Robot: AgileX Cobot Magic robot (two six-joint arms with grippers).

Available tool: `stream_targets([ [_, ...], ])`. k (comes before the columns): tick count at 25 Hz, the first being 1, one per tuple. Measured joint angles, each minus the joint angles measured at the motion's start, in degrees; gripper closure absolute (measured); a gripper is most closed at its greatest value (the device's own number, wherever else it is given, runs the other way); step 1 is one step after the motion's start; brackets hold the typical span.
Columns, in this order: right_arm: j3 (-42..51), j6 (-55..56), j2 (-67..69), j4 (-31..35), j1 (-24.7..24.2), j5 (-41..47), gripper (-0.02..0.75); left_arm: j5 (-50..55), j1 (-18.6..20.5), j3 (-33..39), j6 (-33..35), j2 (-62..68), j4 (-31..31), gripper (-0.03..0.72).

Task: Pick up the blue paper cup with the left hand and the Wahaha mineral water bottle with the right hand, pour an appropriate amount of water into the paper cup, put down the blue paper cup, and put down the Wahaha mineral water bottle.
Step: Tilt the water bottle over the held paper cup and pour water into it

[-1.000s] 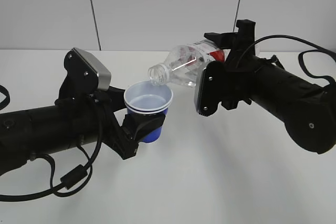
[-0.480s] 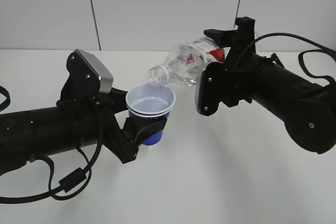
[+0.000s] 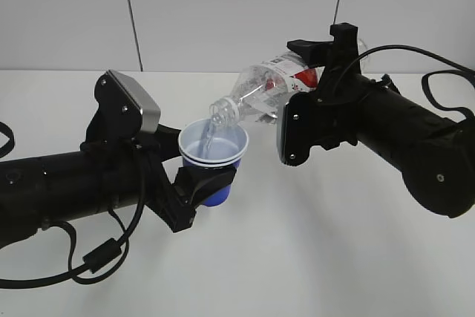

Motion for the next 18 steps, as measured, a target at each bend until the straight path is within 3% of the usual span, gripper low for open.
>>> stream_targets([
  [18, 0.0, -1.0, 0.0, 0.0, 0.0, -0.3, 0.235, 0.2, 0.0, 0.0, 0.0, 0.0, 0.5, 0.153],
])
